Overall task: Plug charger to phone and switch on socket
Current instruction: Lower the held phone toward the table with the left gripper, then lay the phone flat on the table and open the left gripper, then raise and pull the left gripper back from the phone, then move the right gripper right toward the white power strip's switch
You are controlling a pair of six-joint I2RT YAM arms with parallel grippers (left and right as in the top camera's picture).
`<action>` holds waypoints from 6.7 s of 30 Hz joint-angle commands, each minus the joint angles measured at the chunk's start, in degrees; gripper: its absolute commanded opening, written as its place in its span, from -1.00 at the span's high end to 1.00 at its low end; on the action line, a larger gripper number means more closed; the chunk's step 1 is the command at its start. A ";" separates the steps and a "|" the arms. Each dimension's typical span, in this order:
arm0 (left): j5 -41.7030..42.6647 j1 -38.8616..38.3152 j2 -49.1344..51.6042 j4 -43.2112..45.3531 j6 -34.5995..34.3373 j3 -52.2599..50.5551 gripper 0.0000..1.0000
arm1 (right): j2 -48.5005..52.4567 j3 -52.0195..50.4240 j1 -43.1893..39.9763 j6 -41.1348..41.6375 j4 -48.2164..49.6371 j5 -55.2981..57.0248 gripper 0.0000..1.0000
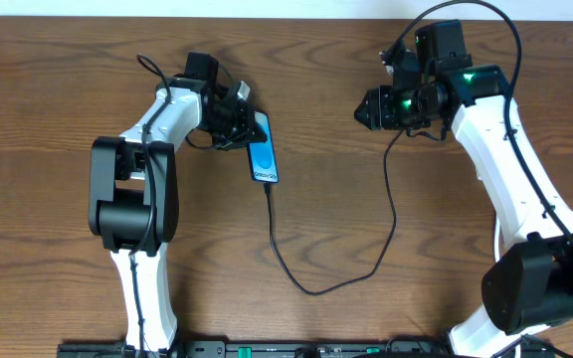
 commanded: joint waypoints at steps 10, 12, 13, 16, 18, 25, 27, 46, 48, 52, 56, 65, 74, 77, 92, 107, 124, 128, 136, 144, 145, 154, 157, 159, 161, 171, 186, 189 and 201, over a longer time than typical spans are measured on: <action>-2.27 -0.24 1.51 -0.11 -0.46 0.76 0.46 | -0.37 1.05 -0.13 -0.87 -0.39 0.57 0.02; -2.80 -0.24 1.51 -0.11 -0.52 0.76 0.46 | -0.37 1.05 -0.13 -0.94 -0.46 0.72 0.01; -3.43 -0.24 1.51 -0.15 -0.55 0.76 0.46 | -0.37 1.05 -0.13 -1.09 -0.48 0.70 0.01; -5.31 -0.22 1.51 -0.22 -0.55 0.76 0.45 | -0.37 1.05 -0.13 -1.09 -0.46 0.70 0.01; -7.21 -0.22 1.51 -0.66 -0.55 0.76 0.44 | -0.37 1.05 -0.13 -1.09 -0.48 0.70 0.01; -15.54 -0.24 1.51 -2.45 -0.52 0.76 0.43 | -0.37 1.05 -0.13 -1.92 -0.52 0.72 -0.01; -15.85 -0.22 1.51 -2.51 -0.52 0.76 0.43 | -0.37 1.05 -0.13 -1.92 -0.50 0.70 -0.02; -22.23 -0.24 1.51 -3.80 -0.52 0.76 0.17 | -0.37 1.05 -0.13 -2.40 -1.29 0.94 -0.04; -22.23 -0.24 1.51 -3.87 -0.55 0.76 0.17 | -0.37 1.05 -0.13 -2.40 -1.29 0.94 -0.04; -22.23 -0.24 1.51 -3.87 -0.55 0.76 0.17 | -0.37 1.05 -0.13 -2.40 -1.36 0.92 -0.04; -22.25 -0.24 1.51 -3.85 -0.52 0.76 0.17 | -0.37 1.05 -0.13 -2.40 -1.38 0.92 -0.04; -22.21 0.09 1.14 -4.90 -0.55 0.79 0.17 | -0.37 1.05 -0.13 -2.99 -1.42 0.92 -0.04; -19.34 3.21 -8.39 -6.71 -0.55 1.40 0.17 | -0.37 1.05 -0.20 -3.43 -1.07 0.96 -0.04; -19.41 4.37 -14.03 -8.59 -0.50 1.40 0.16 | -0.37 1.05 -0.20 -3.45 -1.01 0.96 -0.04; -19.41 5.31 -31.74 -12.00 -0.52 1.40 -0.52 | -0.39 1.07 -1.53 -3.17 -0.72 0.90 0.04; -19.41 5.31 -33.33 -11.98 -0.52 1.36 -0.86 | -0.44 1.07 -9.75 -3.10 0.59 0.90 0.08; -19.41 5.31 -33.33 -11.98 -0.52 1.36 -0.87 | -0.44 1.07 -22.95 -3.21 -2.32 0.76 0.06; -19.41 5.31 -33.33 -11.98 -0.52 1.36 -0.87 | -0.44 1.07 -24.57 -3.17 -3.02 3.06 0.02; -19.41 5.31 -33.33 -11.98 -0.52 1.36 -0.87 | -0.42 1.07 -30.14 -0.15 -3.45 6.03 0.21; -19.41 5.31 -33.33 -11.98 -0.52 1.36 -0.87 | -0.35 1.07 -34.95 -0.17 -3.30 5.35 0.28; -19.41 5.31 -33.33 -11.98 -0.52 1.36 -0.87 | -0.33 1.07 -35.28 -0.17 -3.30 5.35 0.29; -19.41 5.31 -33.33 -11.98 -0.52 1.36 -0.87 | 1.97 1.03 -38.12 -0.39 -0.42 5.38 0.98; -19.41 5.31 -33.33 -11.98 -0.52 1.36 -0.87 | 3.74 1.01 -38.29 -0.39 0.46 5.38 0.98; -19.41 5.31 -33.33 -11.98 -0.52 1.36 -0.88 | 5.09 1.01 -38.36 -0.39 1.27 5.38 0.98; -19.41 5.31 -33.33 -11.98 -0.52 1.36 -0.87 | 6.78 1.01 -38.42 -0.33 2.19 5.33 0.99; -19.41 5.31 -33.33 -11.98 -0.52 1.36 -0.88 | 12.90 1.01 -38.51 1.42 6.10 5.16 0.98; -19.41 5.31 -33.33 -11.98 -0.52 1.36 -0.87 | 18.56 1.01 -38.53 0.70 13.31 1.68 0.98; -19.41 5.31 -33.33 -11.98 -0.52 1.36 -0.87 | 19.82 1.01 -38.53 0.66 13.94 0.85 0.98; -19.41 5.31 -33.33 -11.98 -0.52 1.36 -0.87 | 23.19 0.96 -38.05 -0.42 16.04 -0.85 0.98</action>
